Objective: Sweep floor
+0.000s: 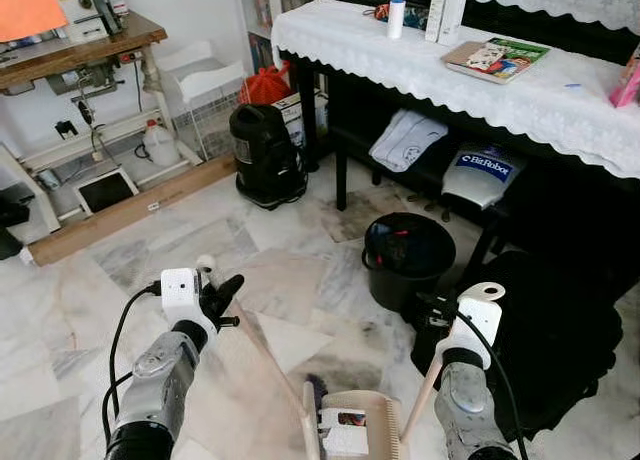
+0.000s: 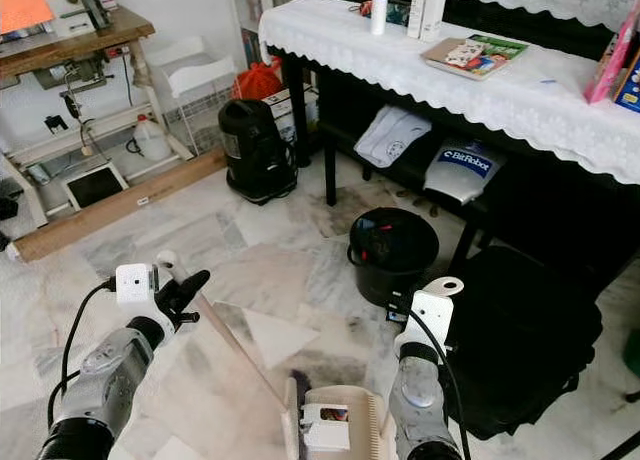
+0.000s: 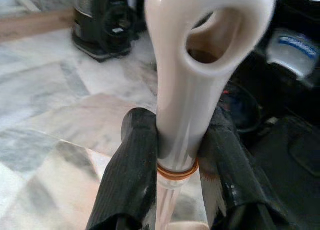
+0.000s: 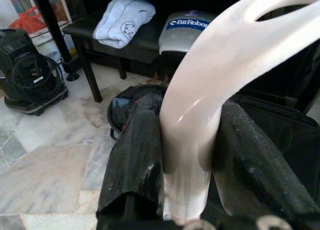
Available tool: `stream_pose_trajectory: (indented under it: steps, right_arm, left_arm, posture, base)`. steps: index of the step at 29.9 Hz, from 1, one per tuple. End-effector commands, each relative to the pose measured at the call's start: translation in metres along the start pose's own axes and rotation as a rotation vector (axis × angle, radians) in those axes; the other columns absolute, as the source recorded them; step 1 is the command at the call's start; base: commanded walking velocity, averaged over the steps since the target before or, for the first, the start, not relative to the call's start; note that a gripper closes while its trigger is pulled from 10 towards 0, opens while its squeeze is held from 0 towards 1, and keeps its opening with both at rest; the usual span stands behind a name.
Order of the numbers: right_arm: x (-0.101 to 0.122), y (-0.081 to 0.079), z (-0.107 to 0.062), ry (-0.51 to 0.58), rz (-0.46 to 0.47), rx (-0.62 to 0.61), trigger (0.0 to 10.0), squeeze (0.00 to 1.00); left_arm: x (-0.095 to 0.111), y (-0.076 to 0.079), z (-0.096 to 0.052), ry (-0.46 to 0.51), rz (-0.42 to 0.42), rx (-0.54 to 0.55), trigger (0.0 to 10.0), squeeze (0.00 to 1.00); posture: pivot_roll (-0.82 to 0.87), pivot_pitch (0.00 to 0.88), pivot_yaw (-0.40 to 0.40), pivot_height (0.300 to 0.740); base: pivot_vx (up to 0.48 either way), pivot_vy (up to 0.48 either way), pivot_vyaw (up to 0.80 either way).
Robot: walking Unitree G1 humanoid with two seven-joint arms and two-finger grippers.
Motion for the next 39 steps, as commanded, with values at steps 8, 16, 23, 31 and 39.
stream_pose_trajectory:
  steps: [8, 16, 23, 31, 39]
  right_arm:
    - [0.014, -0.006, 0.008, 0.046, 0.033, 0.011, 10.0, 0.00]
    - [0.019, -0.005, 0.011, 0.058, 0.035, 0.014, 10.0, 0.00]
    - [0.027, -0.010, 0.014, 0.088, 0.055, 0.035, 10.0, 0.00]
    - [0.044, -0.021, 0.017, 0.153, 0.112, 0.092, 10.0, 0.00]
    - [0.058, -0.025, 0.019, 0.211, 0.091, 0.110, 10.0, 0.00]
  left_arm:
    - [0.022, 0.012, 0.003, 0.097, -0.222, -0.079, 10.0, 0.00]
    - [0.057, -0.010, 0.000, 0.239, 0.025, 0.114, 10.0, 0.00]
    - [0.076, -0.004, -0.004, 0.339, 0.233, 0.170, 10.0, 0.00]
    - [0.056, 0.001, -0.008, 0.307, 0.397, 0.185, 10.0, 0.00]
    - [0.042, -0.003, -0.014, 0.300, 0.422, 0.239, 10.0, 0.00]
  posture:
    - [0.10, 0.000, 0.073, 0.740]
    - [0.10, 0.000, 0.069, 0.740]
    - [0.09, 0.000, 0.067, 0.740]
    - [0.09, 0.000, 0.067, 0.740]
    - [0.09, 0.000, 0.058, 0.740]
  base:
    - [0.000, 0.000, 0.00]
    - [0.000, 0.000, 0.00]
    - [0.000, 0.000, 0.00]
    - [0.000, 0.000, 0.00]
    - [0.000, 0.000, 0.28]
Point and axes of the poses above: a point about 5 cm out from each wrist's last joint towards the gripper, its own z axis pointing out of the wrist towards the gripper, its own x axis along the axis of the wrist's last joint, y = z × x, the point moved 3 cm from there along z, pointing out of the wrist towards the gripper, and after that the axes turned 8 degrees about z, right-handed, at the moved point
